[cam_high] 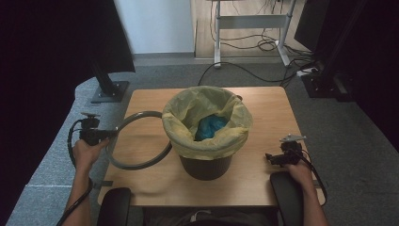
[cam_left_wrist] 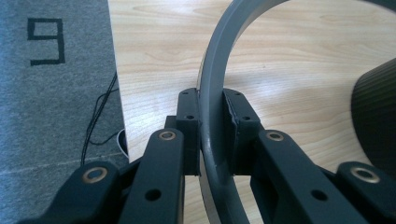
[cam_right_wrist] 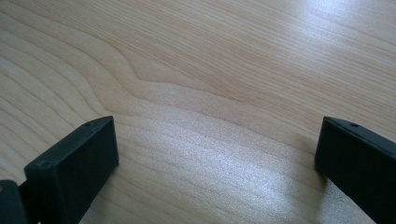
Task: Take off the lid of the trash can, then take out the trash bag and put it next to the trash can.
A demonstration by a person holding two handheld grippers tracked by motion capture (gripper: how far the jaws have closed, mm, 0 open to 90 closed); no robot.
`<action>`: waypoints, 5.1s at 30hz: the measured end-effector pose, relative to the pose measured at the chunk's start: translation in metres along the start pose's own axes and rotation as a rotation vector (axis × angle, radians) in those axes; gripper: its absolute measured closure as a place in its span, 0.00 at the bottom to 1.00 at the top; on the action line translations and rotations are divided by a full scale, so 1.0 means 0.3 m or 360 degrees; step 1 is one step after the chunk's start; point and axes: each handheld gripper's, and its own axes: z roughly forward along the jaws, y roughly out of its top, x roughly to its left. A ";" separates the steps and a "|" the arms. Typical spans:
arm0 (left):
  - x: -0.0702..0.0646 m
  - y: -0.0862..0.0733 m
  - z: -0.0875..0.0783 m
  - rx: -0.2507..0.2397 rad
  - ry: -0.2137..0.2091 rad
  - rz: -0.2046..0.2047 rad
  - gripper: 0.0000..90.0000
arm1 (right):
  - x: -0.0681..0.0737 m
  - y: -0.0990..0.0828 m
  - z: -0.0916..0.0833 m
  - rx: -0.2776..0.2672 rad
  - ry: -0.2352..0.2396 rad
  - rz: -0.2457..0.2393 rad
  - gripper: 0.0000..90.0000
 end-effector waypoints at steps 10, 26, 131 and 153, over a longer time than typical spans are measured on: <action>0.007 -0.028 0.084 0.0034 0.0025 -0.0001 0.87 | 0.000 0.001 0.000 0.0003 0.0002 -0.0004 0.00; 0.014 -0.085 0.210 0.0097 0.0119 0.0028 0.86 | 0.000 0.001 0.001 0.0000 0.0001 -0.0003 0.00; -0.197 -0.126 0.131 0.0046 -0.0172 0.0568 0.00 | 0.095 0.210 -0.176 -0.0035 0.0332 -0.0179 0.01; -0.376 -0.029 -0.043 -0.0025 -0.0365 0.0791 0.03 | 0.168 0.382 -0.328 -0.0092 0.0494 -0.0330 0.01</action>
